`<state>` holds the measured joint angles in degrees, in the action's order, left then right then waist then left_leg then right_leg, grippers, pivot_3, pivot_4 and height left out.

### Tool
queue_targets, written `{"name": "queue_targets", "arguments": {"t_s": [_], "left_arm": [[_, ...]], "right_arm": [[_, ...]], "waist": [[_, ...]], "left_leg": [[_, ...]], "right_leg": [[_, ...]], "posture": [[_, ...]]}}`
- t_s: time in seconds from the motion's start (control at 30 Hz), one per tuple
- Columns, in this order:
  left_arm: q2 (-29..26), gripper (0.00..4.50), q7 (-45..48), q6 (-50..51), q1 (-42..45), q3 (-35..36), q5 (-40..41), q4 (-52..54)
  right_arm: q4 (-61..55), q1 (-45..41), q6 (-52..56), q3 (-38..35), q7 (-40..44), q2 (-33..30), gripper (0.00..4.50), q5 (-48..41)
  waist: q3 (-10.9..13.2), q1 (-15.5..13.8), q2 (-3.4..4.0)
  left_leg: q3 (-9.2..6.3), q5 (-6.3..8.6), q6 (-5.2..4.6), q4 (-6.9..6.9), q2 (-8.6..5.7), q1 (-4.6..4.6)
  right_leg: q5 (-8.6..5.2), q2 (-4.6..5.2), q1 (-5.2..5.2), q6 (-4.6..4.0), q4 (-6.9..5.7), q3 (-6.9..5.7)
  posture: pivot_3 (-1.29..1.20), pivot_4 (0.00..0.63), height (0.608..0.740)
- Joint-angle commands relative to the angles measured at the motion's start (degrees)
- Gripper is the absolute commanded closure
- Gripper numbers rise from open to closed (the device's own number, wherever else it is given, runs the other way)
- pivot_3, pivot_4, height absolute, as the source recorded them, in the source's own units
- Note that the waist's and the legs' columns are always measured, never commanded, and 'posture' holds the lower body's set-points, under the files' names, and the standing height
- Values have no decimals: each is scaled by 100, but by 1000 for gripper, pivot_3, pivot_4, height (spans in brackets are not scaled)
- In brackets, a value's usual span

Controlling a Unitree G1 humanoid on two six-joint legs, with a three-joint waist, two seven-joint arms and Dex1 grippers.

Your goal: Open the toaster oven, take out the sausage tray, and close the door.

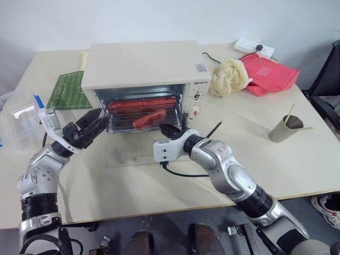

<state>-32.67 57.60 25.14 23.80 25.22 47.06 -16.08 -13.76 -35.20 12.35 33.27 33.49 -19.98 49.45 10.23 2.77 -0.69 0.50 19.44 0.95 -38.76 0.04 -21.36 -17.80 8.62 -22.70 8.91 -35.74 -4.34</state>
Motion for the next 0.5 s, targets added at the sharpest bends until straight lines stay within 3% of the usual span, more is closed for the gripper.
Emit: {"name": "queue_targets", "arguments": {"t_s": [0.03, 0.5], "left_arm": [[-162, 0, 32, 74, -77, 232, 103, 144], [-336, 0, -357, 729, -432, 491, 259, 427]], "right_arm": [[-520, 74, -195, -242, -2, -55, 4458, 0], [-934, 644, -1035, -719, -15, -629, 4458, -461]], "waist": [[0, -16, 0], [0, -108, -1]], "left_leg": [[-1, 0, 0, 0, 0, 0], [0, 1, -1, 2, 0, 0]], "right_leg": [[0, 0, 0, 0, 0, 0], [0, 0, 2, 0, 6, 0]], "posture": [[0, 150, 740], [0, 150, 740]]}}
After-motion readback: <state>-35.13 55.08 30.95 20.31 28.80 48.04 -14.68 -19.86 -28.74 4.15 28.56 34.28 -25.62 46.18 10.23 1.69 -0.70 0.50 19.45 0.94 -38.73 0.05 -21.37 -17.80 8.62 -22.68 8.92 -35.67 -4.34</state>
